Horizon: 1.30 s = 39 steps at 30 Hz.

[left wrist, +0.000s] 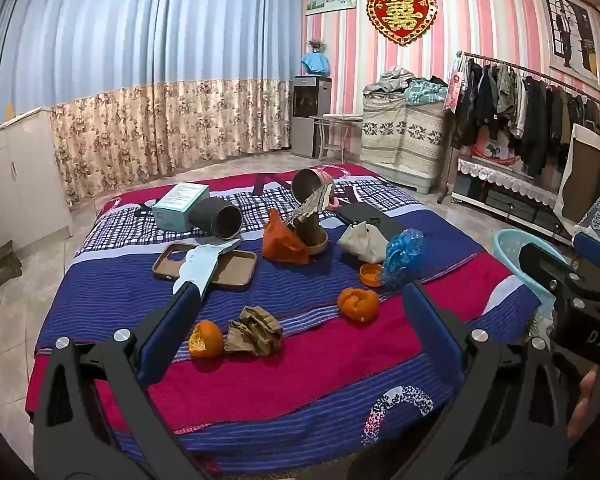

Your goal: Collect trash

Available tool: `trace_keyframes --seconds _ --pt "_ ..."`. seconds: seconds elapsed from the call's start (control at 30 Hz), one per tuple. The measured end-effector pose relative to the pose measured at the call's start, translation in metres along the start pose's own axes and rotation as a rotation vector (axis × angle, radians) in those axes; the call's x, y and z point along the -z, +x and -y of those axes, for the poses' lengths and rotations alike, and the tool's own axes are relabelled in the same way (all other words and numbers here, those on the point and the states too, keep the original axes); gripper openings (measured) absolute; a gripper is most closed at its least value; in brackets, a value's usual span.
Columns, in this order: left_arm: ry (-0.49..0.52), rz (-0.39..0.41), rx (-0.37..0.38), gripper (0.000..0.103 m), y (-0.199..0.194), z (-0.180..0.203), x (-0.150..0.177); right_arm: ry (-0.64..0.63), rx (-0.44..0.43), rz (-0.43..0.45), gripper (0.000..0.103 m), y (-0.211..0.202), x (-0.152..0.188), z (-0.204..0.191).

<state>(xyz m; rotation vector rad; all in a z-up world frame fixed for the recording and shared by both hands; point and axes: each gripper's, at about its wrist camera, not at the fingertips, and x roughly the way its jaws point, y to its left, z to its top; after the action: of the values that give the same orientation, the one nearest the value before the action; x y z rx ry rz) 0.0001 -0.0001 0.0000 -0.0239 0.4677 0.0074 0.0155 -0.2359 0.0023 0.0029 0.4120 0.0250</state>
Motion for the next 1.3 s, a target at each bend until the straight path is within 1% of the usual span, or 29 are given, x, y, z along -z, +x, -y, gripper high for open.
trace_keyframes --seconds 0.63,0.9,1.13,1.2,1.3 --pt "-0.004 0.008 0.005 0.098 0.0 0.0 0.0 -0.003 0.005 0.007 0.099 0.0 0.0 0.002" --pt "-0.006 0.009 0.005 0.098 -0.001 0.0 0.0 0.002 0.007 0.006 0.099 0.002 -0.002 0.009" --pt "-0.006 0.012 0.005 0.098 -0.001 0.0 0.0 0.003 0.008 0.007 0.099 0.002 0.0 0.007" --pt "-0.005 0.013 0.005 0.098 -0.001 0.0 0.0 0.005 0.008 0.005 0.099 -0.001 -0.002 0.016" --pt "-0.006 0.013 0.005 0.098 -0.001 0.0 0.0 0.004 0.008 0.006 0.099 -0.002 -0.002 0.016"
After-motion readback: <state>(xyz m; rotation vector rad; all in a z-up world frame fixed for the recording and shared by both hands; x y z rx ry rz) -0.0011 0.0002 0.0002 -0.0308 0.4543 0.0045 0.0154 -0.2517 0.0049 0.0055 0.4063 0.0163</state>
